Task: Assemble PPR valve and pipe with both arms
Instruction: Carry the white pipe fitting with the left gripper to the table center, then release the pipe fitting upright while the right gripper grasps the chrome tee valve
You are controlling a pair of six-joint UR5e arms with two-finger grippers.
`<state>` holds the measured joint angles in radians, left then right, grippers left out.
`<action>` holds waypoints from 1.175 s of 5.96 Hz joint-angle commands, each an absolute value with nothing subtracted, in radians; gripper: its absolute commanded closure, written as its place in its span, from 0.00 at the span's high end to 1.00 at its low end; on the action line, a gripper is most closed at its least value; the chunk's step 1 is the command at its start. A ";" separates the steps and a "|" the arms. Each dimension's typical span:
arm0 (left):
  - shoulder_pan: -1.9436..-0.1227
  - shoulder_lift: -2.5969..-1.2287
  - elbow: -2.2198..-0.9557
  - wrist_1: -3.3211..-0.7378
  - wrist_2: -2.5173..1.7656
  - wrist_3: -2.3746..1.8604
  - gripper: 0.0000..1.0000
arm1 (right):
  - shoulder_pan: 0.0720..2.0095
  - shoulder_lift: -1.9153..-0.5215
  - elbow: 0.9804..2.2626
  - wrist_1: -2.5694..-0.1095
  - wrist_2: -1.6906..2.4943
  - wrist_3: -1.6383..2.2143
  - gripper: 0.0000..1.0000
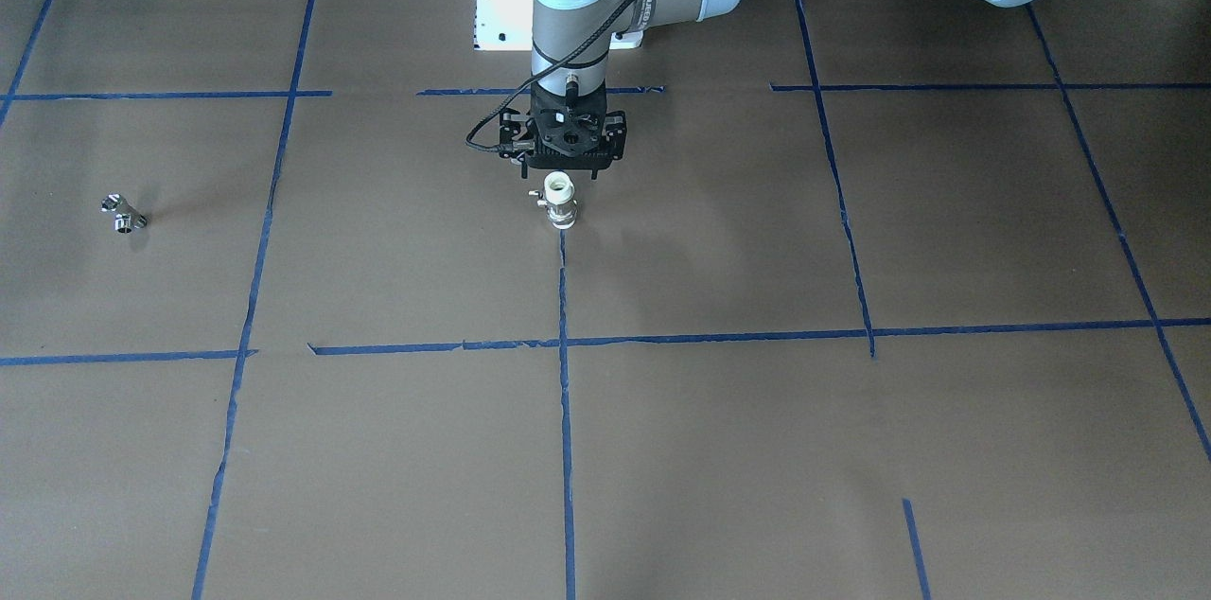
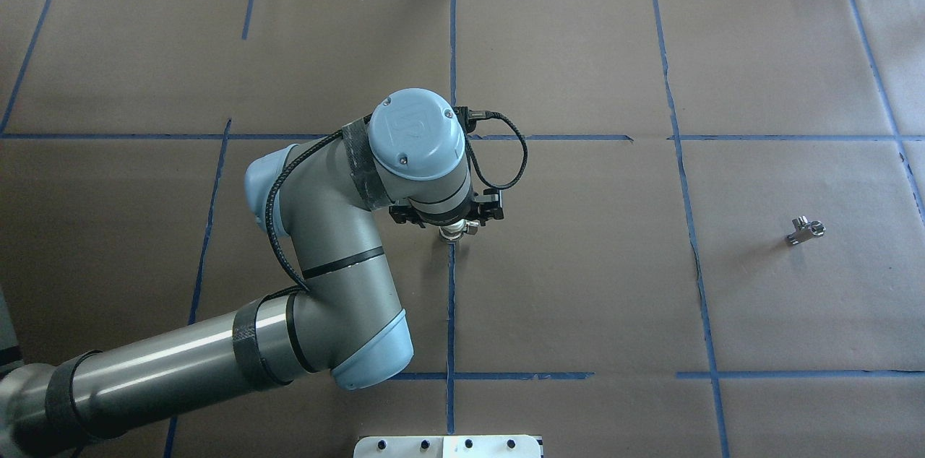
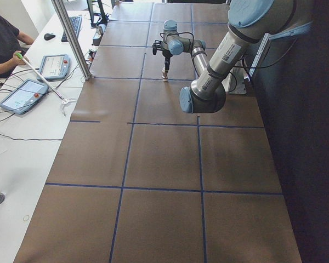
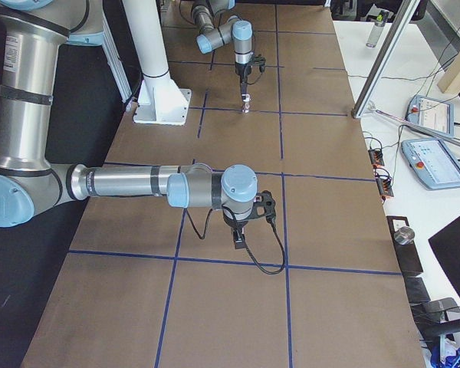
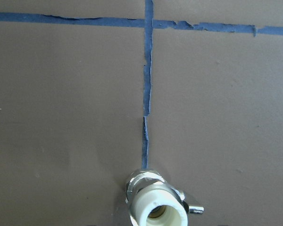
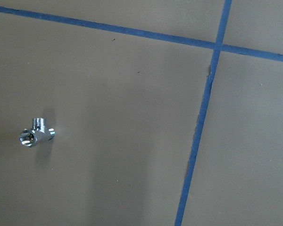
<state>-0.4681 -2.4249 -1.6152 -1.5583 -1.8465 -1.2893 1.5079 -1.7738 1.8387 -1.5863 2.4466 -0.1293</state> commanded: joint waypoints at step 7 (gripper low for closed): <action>-0.511 -2.204 -1.899 -1.560 -1.852 -1.296 0.90 | 1.014 -1.677 1.821 -1.197 2.291 0.617 0.99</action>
